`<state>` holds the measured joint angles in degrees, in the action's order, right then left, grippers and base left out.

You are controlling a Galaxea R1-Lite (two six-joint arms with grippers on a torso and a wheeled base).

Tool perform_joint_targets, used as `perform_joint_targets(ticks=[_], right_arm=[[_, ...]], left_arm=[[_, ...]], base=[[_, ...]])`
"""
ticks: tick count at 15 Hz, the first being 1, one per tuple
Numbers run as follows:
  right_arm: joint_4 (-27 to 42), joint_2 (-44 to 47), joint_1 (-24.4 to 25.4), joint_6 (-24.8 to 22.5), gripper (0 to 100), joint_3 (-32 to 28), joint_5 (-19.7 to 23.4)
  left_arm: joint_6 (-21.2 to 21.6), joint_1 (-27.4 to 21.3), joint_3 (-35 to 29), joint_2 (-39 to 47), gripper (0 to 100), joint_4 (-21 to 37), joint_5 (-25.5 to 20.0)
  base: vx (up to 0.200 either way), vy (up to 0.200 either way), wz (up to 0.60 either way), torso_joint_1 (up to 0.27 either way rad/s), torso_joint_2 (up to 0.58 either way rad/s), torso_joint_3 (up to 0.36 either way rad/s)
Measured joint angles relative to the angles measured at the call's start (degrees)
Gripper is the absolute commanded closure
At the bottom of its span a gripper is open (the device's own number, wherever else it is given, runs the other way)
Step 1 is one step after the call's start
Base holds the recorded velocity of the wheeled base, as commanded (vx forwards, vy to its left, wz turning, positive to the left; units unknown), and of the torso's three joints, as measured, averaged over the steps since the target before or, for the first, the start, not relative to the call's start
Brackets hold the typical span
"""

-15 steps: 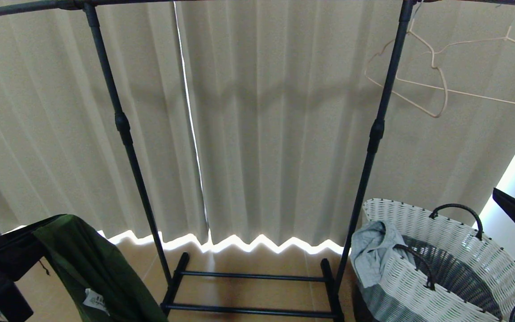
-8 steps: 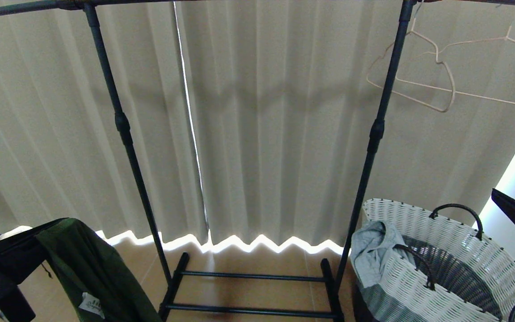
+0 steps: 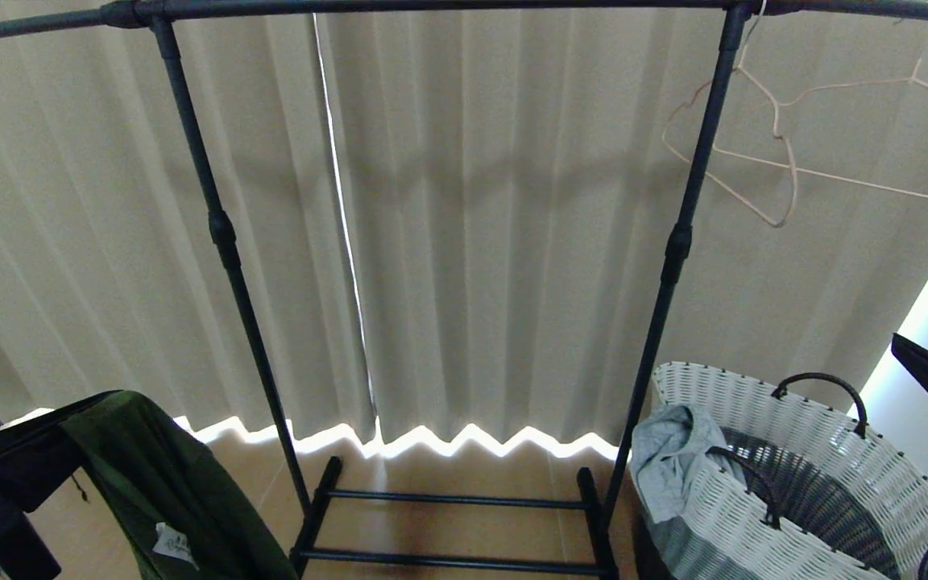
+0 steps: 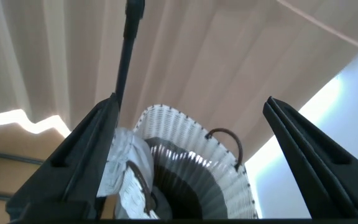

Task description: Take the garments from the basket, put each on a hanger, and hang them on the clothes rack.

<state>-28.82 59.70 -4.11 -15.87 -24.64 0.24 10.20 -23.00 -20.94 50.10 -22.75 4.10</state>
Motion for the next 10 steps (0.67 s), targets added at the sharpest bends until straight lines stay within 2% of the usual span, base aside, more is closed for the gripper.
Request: perform_joint_targets(ticks=[4, 10], right_arm=[[-0.11, 0.11, -0.02, 0.0, 0, -0.2, 0.0], [0.0, 0.35, 0.01, -0.02, 0, 0.0, 0.0]], left_arm=[[-0.06, 0.02, 0.02, 0.22, 100, -0.12, 0.0], [-0.06, 0.07, 0.37, 0.33, 100, 0.0, 0.02]], base=[[0.0, 0.0, 0.0, 0.11, -0.51, -0.324], [0.0, 0.0, 0.0, 0.165, -0.46, -0.309]])
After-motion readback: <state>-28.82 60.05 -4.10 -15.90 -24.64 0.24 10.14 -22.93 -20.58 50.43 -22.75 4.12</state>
